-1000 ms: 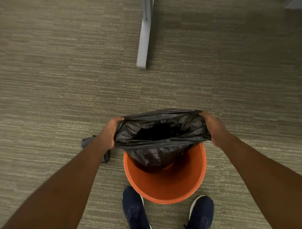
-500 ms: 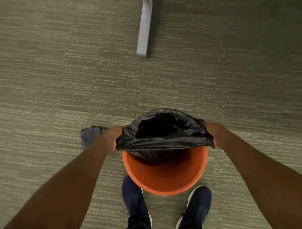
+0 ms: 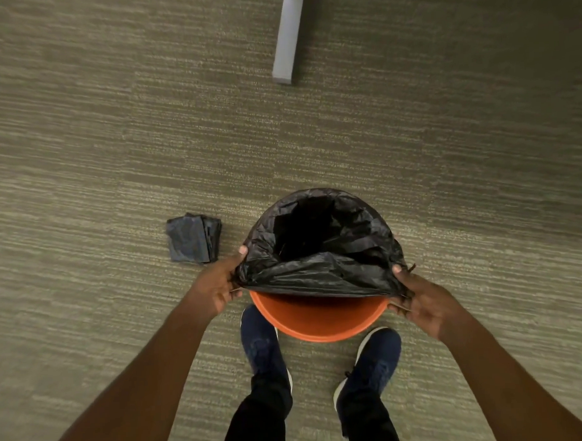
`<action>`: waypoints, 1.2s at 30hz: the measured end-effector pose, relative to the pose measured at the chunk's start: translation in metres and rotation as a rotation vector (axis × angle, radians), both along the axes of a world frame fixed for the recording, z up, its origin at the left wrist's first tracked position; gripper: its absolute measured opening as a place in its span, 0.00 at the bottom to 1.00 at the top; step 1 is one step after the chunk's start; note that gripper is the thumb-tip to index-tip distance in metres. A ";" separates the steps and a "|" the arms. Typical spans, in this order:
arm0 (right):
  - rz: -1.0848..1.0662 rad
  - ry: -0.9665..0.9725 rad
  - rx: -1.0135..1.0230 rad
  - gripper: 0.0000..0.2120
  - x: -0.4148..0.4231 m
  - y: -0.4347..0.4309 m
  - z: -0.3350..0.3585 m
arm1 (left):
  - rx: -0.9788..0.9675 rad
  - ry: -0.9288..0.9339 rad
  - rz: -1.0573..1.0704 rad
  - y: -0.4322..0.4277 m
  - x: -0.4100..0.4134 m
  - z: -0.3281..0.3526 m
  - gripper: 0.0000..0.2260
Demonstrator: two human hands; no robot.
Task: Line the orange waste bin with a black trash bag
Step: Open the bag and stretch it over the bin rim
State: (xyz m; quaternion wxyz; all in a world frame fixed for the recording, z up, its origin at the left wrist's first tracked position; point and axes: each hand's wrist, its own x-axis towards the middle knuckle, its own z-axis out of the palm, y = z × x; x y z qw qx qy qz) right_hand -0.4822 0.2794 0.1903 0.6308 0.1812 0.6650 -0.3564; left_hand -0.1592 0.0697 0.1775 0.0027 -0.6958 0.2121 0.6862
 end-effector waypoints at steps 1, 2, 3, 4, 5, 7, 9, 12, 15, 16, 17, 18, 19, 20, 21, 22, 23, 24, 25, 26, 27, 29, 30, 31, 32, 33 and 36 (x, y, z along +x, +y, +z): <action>-0.018 -0.019 -0.017 0.25 0.003 0.003 0.001 | -0.003 0.000 -0.027 0.004 0.002 0.002 0.16; -0.038 -0.028 -0.028 0.24 0.006 0.007 0.001 | -0.008 -0.006 -0.056 0.007 0.004 0.004 0.15; -0.057 -0.031 -0.034 0.22 0.008 0.010 0.001 | -0.012 -0.015 -0.079 0.011 0.005 0.007 0.14; -0.071 -0.028 -0.033 0.20 0.011 0.014 0.000 | -0.009 -0.024 -0.089 0.015 0.007 0.009 0.14; -0.081 -0.024 -0.024 0.18 0.014 0.017 0.000 | -0.002 -0.032 -0.089 0.019 0.008 0.010 0.14; -0.109 -0.002 0.017 0.15 0.021 0.022 -0.001 | 0.014 -0.051 -0.062 0.030 0.010 0.012 0.14; -0.152 0.037 0.060 0.13 0.028 0.027 -0.003 | 0.018 -0.071 0.007 0.042 0.013 0.014 0.12; -0.175 0.074 0.071 0.12 0.037 0.034 -0.004 | 0.063 -0.057 0.179 0.061 0.013 0.015 0.07; -0.181 0.058 0.097 0.09 0.045 0.039 -0.003 | 0.093 -0.058 0.317 0.077 0.011 0.014 0.04; -0.186 0.045 0.111 0.08 0.048 0.040 -0.002 | 0.081 -0.054 0.346 0.080 0.011 0.013 0.05; -0.191 0.032 0.121 0.07 0.050 0.040 -0.002 | 0.066 -0.037 0.364 0.084 0.011 0.012 0.07; -0.196 0.023 0.124 0.06 0.053 0.039 -0.001 | 0.053 -0.013 0.374 0.086 0.011 0.012 0.07; -0.204 0.016 0.123 0.05 0.055 0.039 -0.001 | 0.045 0.005 0.378 0.088 0.012 0.013 0.08; -0.217 0.011 0.122 0.04 0.057 0.039 -0.001 | 0.040 0.012 0.378 0.091 0.012 0.014 0.07; -0.234 0.008 0.122 0.03 0.058 0.039 -0.001 | 0.034 0.010 0.378 0.094 0.012 0.014 0.06; -0.253 0.007 0.122 0.03 0.058 0.040 -0.001 | 0.023 0.011 0.378 0.098 0.012 0.014 0.06; -0.274 0.006 0.123 0.03 0.058 0.041 0.000 | 0.008 0.013 0.377 0.103 0.012 0.015 0.08; -0.291 0.004 0.122 0.03 0.058 0.042 0.000 | -0.007 0.007 0.375 0.108 0.011 0.016 0.11; -0.299 -0.001 0.119 0.02 0.058 0.043 0.001 | -0.027 -0.014 0.367 0.113 0.011 0.018 0.14; -0.299 -0.003 0.118 0.02 0.058 0.043 0.001 | -0.049 -0.044 0.352 0.117 0.010 0.020 0.17; -0.291 0.003 0.116 0.02 0.058 0.043 0.001 | -0.072 -0.065 0.330 0.120 0.010 0.021 0.19; -0.264 0.039 0.103 0.03 0.059 0.042 0.000 | -0.103 -0.074 0.292 0.123 0.010 0.023 0.24; -0.254 0.059 0.088 0.04 0.060 0.040 0.000 | -0.108 -0.071 0.284 0.121 0.010 0.023 0.26; -0.246 0.074 0.073 0.05 0.060 0.039 0.000 | -0.109 -0.065 0.284 0.118 0.010 0.024 0.27; -0.238 0.085 0.058 0.05 0.060 0.037 0.000 | -0.112 -0.054 0.288 0.114 0.009 0.024 0.28; -0.229 0.088 0.043 0.05 0.059 0.036 0.000 | -0.115 -0.045 0.289 0.108 0.008 0.025 0.29; -0.263 0.075 -0.002 0.05 0.057 0.030 0.000 | -0.143 -0.010 0.290 0.086 0.000 0.022 0.28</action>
